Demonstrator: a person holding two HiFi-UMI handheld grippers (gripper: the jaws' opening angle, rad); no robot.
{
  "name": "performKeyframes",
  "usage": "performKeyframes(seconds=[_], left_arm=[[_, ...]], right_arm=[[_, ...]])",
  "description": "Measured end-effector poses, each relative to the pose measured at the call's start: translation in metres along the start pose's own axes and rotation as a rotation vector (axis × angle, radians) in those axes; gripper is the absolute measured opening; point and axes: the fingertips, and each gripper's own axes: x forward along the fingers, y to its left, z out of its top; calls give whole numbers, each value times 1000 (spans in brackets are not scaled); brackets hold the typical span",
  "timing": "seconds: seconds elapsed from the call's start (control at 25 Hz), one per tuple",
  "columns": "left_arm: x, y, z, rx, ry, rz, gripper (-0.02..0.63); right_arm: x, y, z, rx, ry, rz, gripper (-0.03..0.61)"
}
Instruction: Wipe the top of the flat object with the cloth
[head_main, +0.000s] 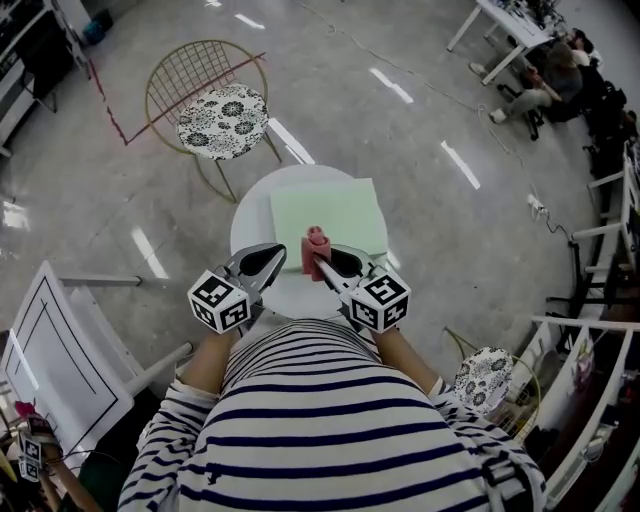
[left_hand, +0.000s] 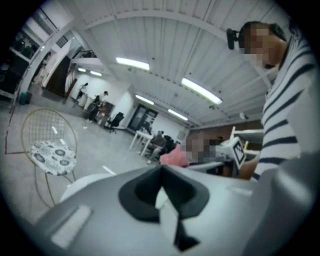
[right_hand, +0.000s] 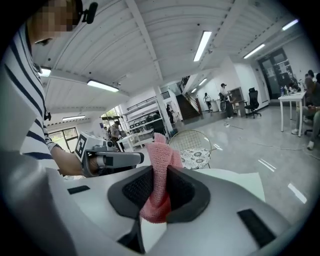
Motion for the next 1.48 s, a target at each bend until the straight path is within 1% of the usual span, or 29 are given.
performKeyframes(seconds=[0.24, 0.4, 0.56, 0.88, 1.48], left_arm=[[0, -21, 15, 49, -48, -14, 6], [-5, -26, 19, 71, -63, -18, 6], [-9, -27, 23, 72, -81, -18, 6], [-8, -30, 21, 53, -74, -14, 6], [-8, -30, 21, 44, -81, 1, 6]], right_arm=[[-7, 10, 23, -72, -85, -7, 57], [-8, 17, 28, -97, -107, -15, 57], [-7, 22, 25, -118, -90, -19, 57], [-6, 24, 24, -129, -66, -7, 57], [-7, 27, 23, -145, -50, 1, 57]])
